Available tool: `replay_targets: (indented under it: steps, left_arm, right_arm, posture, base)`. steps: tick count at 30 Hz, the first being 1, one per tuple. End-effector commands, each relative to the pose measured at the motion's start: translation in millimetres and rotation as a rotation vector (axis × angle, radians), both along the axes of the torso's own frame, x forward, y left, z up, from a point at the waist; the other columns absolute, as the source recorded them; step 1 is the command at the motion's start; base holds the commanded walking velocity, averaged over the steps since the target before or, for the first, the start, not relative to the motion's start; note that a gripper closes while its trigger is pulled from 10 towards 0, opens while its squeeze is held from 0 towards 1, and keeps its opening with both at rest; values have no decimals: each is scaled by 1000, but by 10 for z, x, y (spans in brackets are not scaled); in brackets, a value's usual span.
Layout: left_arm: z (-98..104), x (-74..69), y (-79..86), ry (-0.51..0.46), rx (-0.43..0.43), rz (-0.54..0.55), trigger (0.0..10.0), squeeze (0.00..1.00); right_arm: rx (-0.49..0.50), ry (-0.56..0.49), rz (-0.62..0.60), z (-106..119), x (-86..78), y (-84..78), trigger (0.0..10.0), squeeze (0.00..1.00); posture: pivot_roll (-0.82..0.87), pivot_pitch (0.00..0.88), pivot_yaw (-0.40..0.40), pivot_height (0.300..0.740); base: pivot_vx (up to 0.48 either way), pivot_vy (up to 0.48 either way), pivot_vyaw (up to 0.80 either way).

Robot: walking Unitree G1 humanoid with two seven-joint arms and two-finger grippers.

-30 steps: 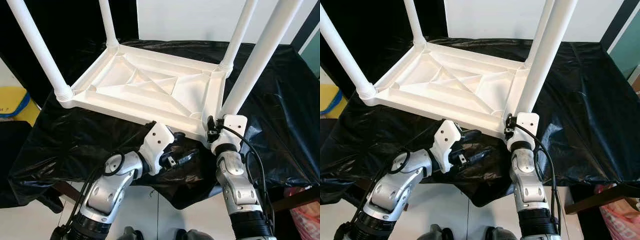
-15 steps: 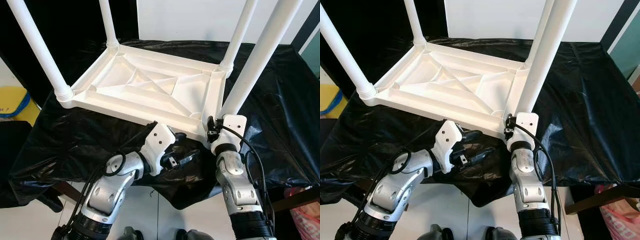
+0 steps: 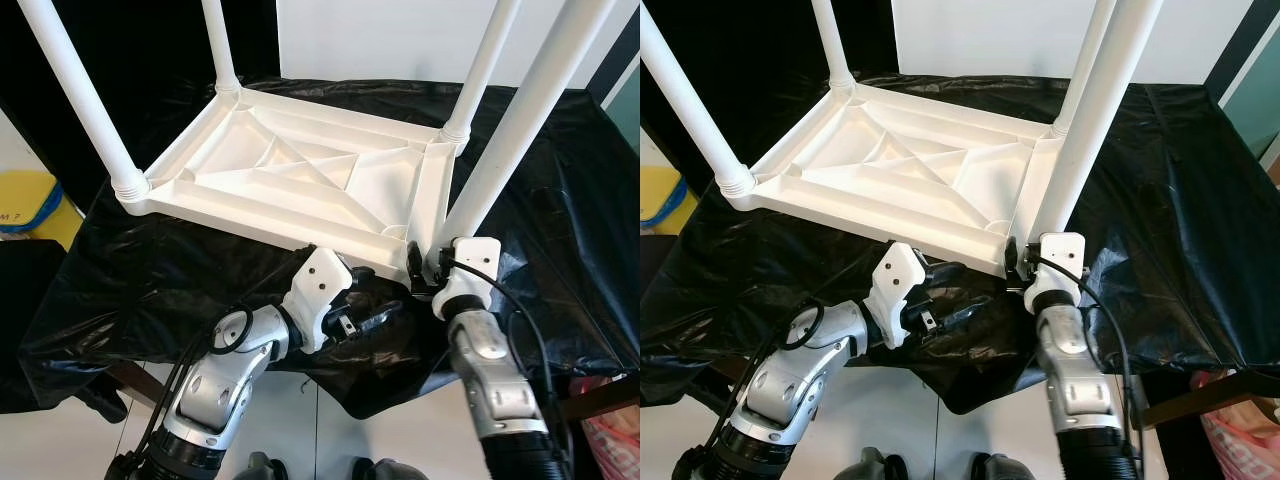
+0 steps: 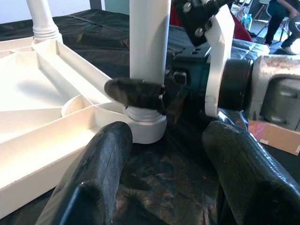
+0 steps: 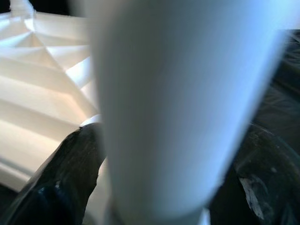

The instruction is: Building children table

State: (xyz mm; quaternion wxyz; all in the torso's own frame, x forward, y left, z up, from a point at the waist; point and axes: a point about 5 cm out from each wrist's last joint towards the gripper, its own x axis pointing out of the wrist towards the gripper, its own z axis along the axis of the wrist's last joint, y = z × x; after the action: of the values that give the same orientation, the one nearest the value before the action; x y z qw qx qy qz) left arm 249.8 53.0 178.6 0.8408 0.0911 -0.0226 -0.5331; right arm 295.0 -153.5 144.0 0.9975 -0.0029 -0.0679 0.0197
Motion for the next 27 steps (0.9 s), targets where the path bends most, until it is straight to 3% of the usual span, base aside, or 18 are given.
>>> replay_targets:
  steps: [1, 6, 7, 16, 27]
  left_arm:
    - [-26, 3, -2, 2, -3, 44, 10000, 0]
    - [-22, 12, 5, 1, -2, 44, 10000, 0]
    - [-20, 15, 8, 0, -1, 44, 10000, 0]
    - [-1, 32, 30, -6, 4, 48, 10000, 0]
    - [15, 43, 37, -10, 5, 47, 10000, 0]
  right_arm:
    - [-2, -7, 44, -8, -25, -62, 10000, 1000]
    - [-31, -22, 153, 39, 8, -154, 10000, 1000]
    - [-46, -22, 199, 53, 25, -176, 10000, 0]
    - [-114, 10, 426, 96, 136, -265, 10000, 0]
    - [-168, 55, 573, 76, 309, -236, 10000, 0]
  posture:
    - [-33, 125, -43, 740]
    - [-34, 125, -36, 740]
    - [-32, 125, -32, 740]
    - [-23, 126, -23, 740]
    - [-25, 126, -12, 740]
  base:
    - [0, 0, 0]
    - [0, 0, 0]
    - [0, 0, 0]
    - [0, 0, 0]
    - [0, 0, 0]
